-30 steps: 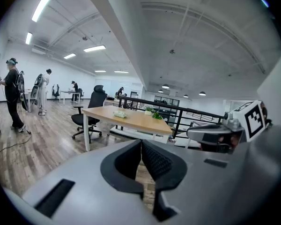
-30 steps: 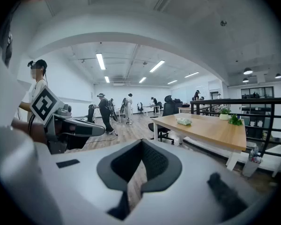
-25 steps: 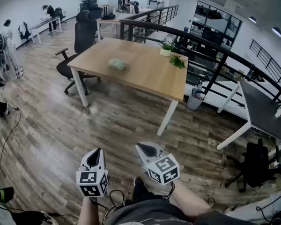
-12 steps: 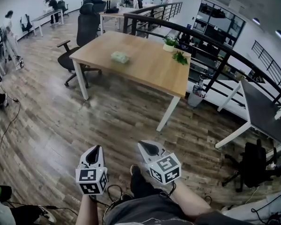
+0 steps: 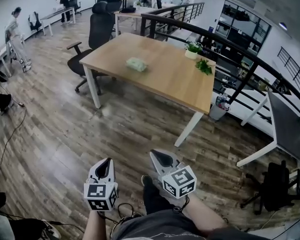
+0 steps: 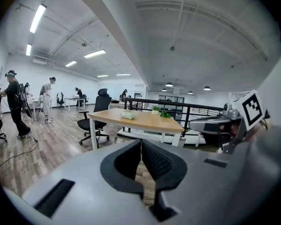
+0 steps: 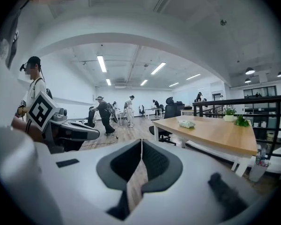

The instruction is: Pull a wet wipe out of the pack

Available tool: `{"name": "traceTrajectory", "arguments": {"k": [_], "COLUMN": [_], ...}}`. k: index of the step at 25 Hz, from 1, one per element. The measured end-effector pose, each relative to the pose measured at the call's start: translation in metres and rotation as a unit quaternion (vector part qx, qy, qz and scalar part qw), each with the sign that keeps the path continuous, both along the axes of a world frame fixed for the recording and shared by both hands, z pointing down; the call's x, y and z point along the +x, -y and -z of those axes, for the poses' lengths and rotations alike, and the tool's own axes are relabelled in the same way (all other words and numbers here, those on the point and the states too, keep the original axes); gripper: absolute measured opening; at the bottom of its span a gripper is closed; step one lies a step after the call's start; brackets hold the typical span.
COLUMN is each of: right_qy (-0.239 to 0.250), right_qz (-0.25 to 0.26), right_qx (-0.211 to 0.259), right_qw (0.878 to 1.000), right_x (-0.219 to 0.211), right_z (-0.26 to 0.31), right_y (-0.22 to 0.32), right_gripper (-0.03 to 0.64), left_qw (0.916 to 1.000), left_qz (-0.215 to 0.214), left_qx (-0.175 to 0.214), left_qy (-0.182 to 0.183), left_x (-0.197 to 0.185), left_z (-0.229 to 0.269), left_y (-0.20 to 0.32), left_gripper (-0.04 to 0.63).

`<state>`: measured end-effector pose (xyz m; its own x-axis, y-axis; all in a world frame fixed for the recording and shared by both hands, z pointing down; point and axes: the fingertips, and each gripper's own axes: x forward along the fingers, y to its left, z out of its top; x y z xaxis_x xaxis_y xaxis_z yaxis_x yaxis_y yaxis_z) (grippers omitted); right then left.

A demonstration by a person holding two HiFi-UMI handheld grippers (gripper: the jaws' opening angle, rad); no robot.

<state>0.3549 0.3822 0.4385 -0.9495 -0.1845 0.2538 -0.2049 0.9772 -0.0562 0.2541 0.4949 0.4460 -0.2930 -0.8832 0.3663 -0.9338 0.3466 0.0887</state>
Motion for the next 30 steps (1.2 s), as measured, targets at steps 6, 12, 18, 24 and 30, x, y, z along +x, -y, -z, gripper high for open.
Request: {"name": "traceTrajectory", "arguments": {"k": [6,12,18,24,30], "right_qy": [0.006,0.014,0.013,0.013,0.008], "right_qz": [0.014,0.011,0.025,0.020,0.025], "right_qx": [-0.015,-0.022,-0.031,-0.036,-0.041], "right_qw": [1.000,1.000,0.999,0.999,0.999], "right_x": [-0.058,-0.112,-0.157,-0.187,-0.204], "right_z": [0.001,0.007,0.007,-0.006,-0.010], "right_y": [0.074,0.157,0.230,0.292,0.317], "right_gripper": [0.023,0.024,0.025,0.025,0.025], "left_qw": [0.9999,0.9996,0.9993,0.9993,0.9994], "left_qz": [0.011,0.023,0.032,0.035,0.027], "left_qx": [-0.006,-0.008,-0.015,-0.009,-0.020], "left_qy": [0.005,0.013,0.015,0.007,-0.006], "left_x": [-0.051,-0.101,-0.135,-0.162,-0.175], "left_z": [0.001,0.011,0.011,0.004,0.000], "left_y": [0.058,0.130,0.195,0.252,0.282], "left_gripper": [0.018,0.018,0.018,0.018,0.018]}}
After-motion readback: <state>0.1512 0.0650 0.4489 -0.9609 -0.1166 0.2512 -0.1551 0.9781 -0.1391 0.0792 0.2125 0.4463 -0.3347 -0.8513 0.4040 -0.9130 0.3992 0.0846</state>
